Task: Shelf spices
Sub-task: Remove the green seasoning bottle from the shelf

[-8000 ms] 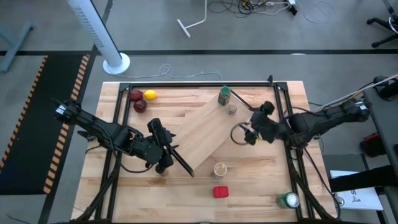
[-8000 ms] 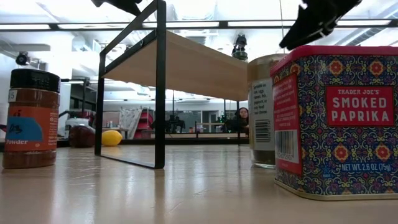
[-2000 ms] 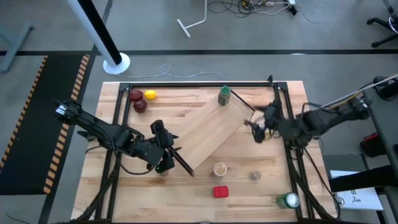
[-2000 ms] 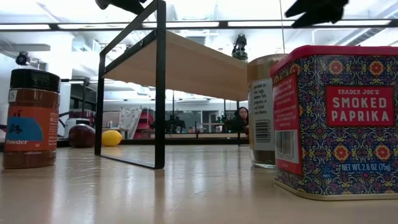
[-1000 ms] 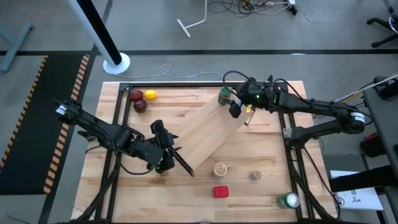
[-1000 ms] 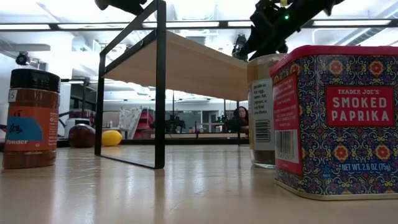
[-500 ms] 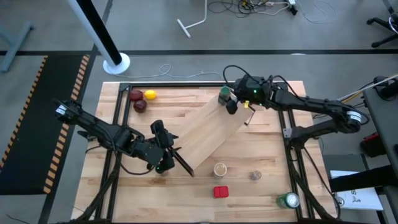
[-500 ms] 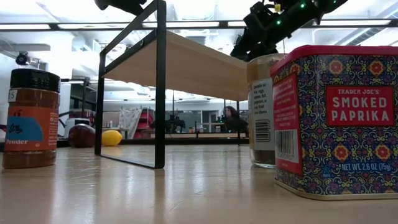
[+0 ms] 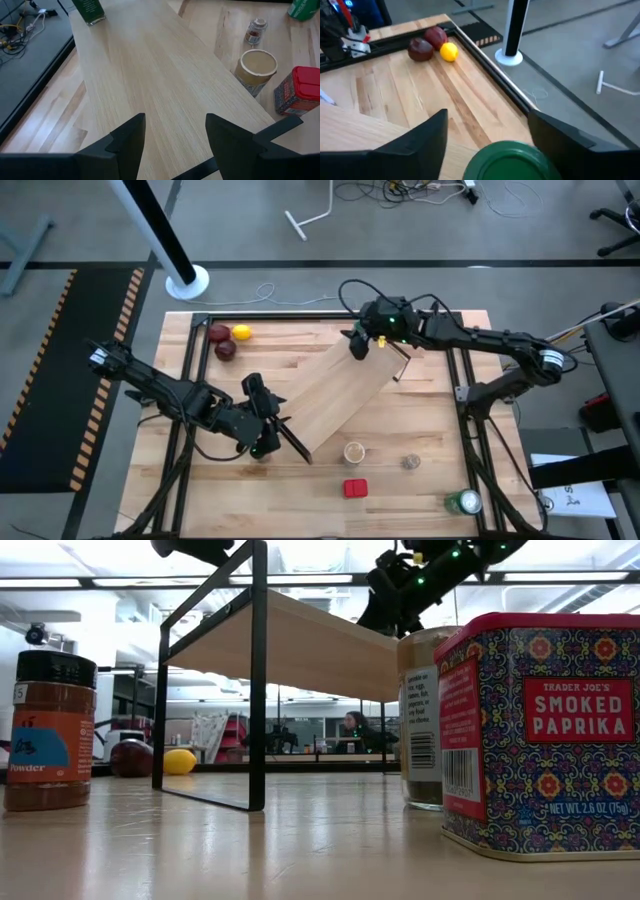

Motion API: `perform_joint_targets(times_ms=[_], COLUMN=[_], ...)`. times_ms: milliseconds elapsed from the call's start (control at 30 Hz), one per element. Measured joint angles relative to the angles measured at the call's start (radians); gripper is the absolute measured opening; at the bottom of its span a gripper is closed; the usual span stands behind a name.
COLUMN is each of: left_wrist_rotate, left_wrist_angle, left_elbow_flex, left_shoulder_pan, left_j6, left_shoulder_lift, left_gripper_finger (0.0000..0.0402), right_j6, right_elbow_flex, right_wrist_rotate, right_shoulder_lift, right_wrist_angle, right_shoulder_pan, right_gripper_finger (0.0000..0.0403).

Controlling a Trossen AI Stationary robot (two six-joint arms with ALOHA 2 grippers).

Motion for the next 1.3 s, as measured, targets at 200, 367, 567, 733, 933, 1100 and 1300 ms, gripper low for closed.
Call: perform_joint_targets(times_ms=[200, 367, 567, 733, 933, 1100, 1300], left_wrist_rotate=[0.002, 0.003, 0.003, 0.003, 0.027, 0.028, 0.024], left_wrist_angle=[-0.018, -0.022, -0.024, -0.024, -0.027, -0.028, -0.028], left_elbow_flex=[0.0, 0.0, 0.0, 0.0, 0.0, 0.0, 0.0], left_shoulder_pan=[-0.004, -0.013, -0.019, -0.019, -0.027, -0.043, -0.056], left_j6=[-0.02, -0.039, -0.05, -0.053, -0.086, -0.101, -0.137], left_shoulder_lift=[0.0, 0.0, 0.0, 0.0, 0.0, 0.0, 0.0], left_gripper_finger=[0.0197, 0.0197, 0.0197, 0.0197, 0.0197, 0.0197, 0.0197], right_j6=[-0.002, -0.011, -0.029, -0.042, -0.009, 0.111, 0.361], right_elbow_flex=[0.078, 0.08, 0.118, 0.191, 0.253, 0.194, 0.008], right_wrist_rotate=[0.0, -0.002, -0.029, -0.033, -0.036, -0.033, 0.121], right_shoulder_lift=[0.057, 0.053, 0.013, -0.08, -0.204, -0.322, -0.453], right_wrist_angle=[-0.133, -0.137, -0.228, -0.271, -0.55, -0.751, -0.75], right_shoulder_pan=[0.0, 0.002, 0.007, 0.032, 0.107, 0.257, 0.536], right_gripper_finger=[0.0162, 0.0162, 0.0162, 0.0162, 0.0162, 0.0162, 0.0162])
